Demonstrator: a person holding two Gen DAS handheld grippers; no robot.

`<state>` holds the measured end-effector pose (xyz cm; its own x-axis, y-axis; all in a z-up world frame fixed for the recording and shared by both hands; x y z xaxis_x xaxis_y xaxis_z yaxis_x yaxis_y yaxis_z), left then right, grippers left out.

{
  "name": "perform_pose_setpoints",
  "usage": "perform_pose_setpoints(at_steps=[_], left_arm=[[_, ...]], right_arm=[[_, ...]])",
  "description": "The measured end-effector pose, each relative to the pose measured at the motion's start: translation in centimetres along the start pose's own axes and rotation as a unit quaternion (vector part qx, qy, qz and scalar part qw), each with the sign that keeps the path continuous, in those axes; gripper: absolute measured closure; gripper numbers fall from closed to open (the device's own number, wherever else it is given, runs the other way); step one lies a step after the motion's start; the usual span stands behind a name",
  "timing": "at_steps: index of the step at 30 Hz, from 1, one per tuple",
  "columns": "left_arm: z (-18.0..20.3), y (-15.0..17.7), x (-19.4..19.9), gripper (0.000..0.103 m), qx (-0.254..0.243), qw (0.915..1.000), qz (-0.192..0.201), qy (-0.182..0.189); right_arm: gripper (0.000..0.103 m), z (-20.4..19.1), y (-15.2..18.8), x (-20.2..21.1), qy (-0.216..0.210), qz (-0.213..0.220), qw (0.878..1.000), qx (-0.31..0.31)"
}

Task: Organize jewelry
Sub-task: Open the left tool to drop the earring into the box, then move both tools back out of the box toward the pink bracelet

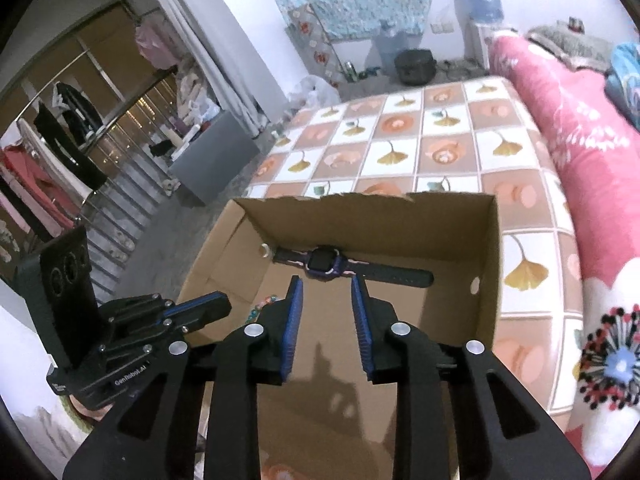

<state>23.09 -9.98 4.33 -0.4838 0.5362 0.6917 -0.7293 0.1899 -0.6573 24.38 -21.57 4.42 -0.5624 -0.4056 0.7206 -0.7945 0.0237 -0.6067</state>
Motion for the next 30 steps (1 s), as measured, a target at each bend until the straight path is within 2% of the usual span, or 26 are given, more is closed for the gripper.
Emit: perform_pose_setpoints(at_steps=[2, 4, 7, 9, 15, 18, 21, 26, 30], left_arm=[[0.3, 0.3, 1.2, 0.100, -0.004, 0.9999, 0.009, 0.004], [0.6, 0.7, 2.5, 0.095, -0.008, 0.9997, 0.022, 0.007], [0.9, 1.3, 4.6, 0.084, -0.014, 0.9989, 0.043, 0.011], [1.2, 2.0, 6.0, 0.072, -0.017, 0.9982, 0.054, 0.019], [2.1, 5.0, 9.3, 0.045, -0.030, 0.9959, 0.066, 0.053], [2.5, 7.2, 9.9, 0.034, -0.043, 0.9950, 0.056, 0.070], [2.4, 9.6, 9.2, 0.029, -0.044, 0.9963, 0.033, 0.065], [1.4, 13.7, 5.7, 0.029, -0.023, 0.9989, -0.028, 0.031], [0.9, 16.3, 3.0, 0.029, -0.042, 0.9967, -0.068, -0.014]], right_arm=[[0.072, -0.4, 0.3, 1.1, 0.006, 0.009, 1.000, 0.009], [0.070, -0.8, 0.7, 2.2, 0.011, 0.018, 1.000, 0.014], [0.063, -1.2, 1.5, 3.8, 0.012, 0.028, 0.999, 0.019], [0.061, -1.4, 2.1, 5.0, 0.012, 0.039, 0.999, 0.023], [0.054, -2.0, 5.4, 8.4, -0.005, 0.064, 0.998, 0.027], [0.050, -2.0, 7.7, 8.8, -0.020, 0.057, 0.998, 0.021], [0.042, -1.8, 10.5, 8.1, -0.017, 0.041, 0.999, 0.013], [0.040, -0.1, 14.5, 5.9, -0.008, 0.006, 0.999, -0.039], [0.040, 1.9, 18.0, 3.5, 0.031, -0.038, 0.996, -0.081]])
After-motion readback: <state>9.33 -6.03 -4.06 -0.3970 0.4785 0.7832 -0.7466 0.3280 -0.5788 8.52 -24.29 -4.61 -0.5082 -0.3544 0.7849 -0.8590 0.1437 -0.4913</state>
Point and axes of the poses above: each gripper's, at about its wrist camera, not at the fingertips, and x roughly against the way its jaws point, z to its right, y to its underside, the point moved 8 cm from there along -x, roughly the way its jaws point, and after that the axes turned 2 degrees about x, right-handed, at the moved point
